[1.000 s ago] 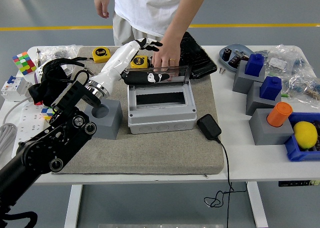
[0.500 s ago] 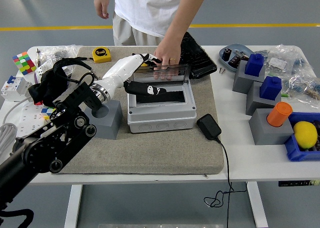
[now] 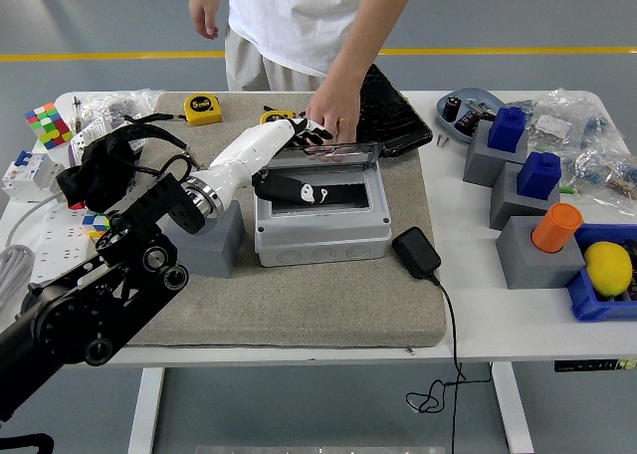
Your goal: Fetch the battery,place it into the box,close the lid of the box
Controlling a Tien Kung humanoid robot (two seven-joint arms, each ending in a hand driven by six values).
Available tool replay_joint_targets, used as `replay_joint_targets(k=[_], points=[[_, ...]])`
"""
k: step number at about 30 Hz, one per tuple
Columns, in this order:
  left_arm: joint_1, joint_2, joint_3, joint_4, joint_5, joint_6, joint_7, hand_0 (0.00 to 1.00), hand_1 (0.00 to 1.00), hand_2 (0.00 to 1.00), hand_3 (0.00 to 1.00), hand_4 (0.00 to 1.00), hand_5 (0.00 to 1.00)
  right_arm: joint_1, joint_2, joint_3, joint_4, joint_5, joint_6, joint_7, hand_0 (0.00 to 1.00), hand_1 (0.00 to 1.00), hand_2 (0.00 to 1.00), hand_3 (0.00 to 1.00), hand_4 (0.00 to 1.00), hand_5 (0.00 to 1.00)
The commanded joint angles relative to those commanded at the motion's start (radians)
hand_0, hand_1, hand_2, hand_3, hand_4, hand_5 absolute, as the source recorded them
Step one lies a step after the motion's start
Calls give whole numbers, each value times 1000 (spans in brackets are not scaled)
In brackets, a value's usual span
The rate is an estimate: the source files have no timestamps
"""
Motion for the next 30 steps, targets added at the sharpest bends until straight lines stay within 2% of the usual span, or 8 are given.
replay_joint_targets(k=[5, 6, 8, 12, 17, 22, 25, 30], points=[[14, 15, 23, -50, -46, -35, 43, 594, 668, 672, 721, 998, 447, -1, 0, 3, 0, 3, 0, 0, 609, 657, 679, 585, 983, 556], [16, 17, 29, -56, -61, -43, 52, 488, 629, 641, 708, 998, 462, -2, 0, 2, 0, 4, -1, 0, 609, 657, 679, 585, 983, 559], [21, 20, 39, -68, -91, -58, 69, 488, 629, 641, 708, 998, 462, -2, 1, 5, 0, 5, -1, 0, 609, 657, 679, 585, 983, 559], [29, 25, 47, -84, -119, -68, 81, 446, 612, 620, 696, 998, 476, -2, 1, 5, 0, 6, -1, 1, 610, 657, 680, 586, 984, 558], [36, 30, 43, -99, -146, -71, 81, 446, 612, 620, 696, 998, 476, -2, 1, 7, 0, 7, -1, 2, 610, 657, 680, 586, 984, 558], [49, 28, -3, -113, -165, -70, 71, 435, 605, 614, 693, 998, 477, -3, 1, 7, 0, 7, -1, 2, 609, 657, 679, 586, 984, 559], [68, 28, -54, -122, -167, -44, 31, 432, 616, 625, 695, 998, 480, -1, 1, 3, 0, 8, -2, 5, 609, 657, 679, 586, 984, 558], [121, 15, -202, -131, -208, 90, -126, 459, 631, 641, 703, 998, 481, 0, 1, 8, 0, 7, -2, 3, 609, 657, 679, 586, 984, 558]])
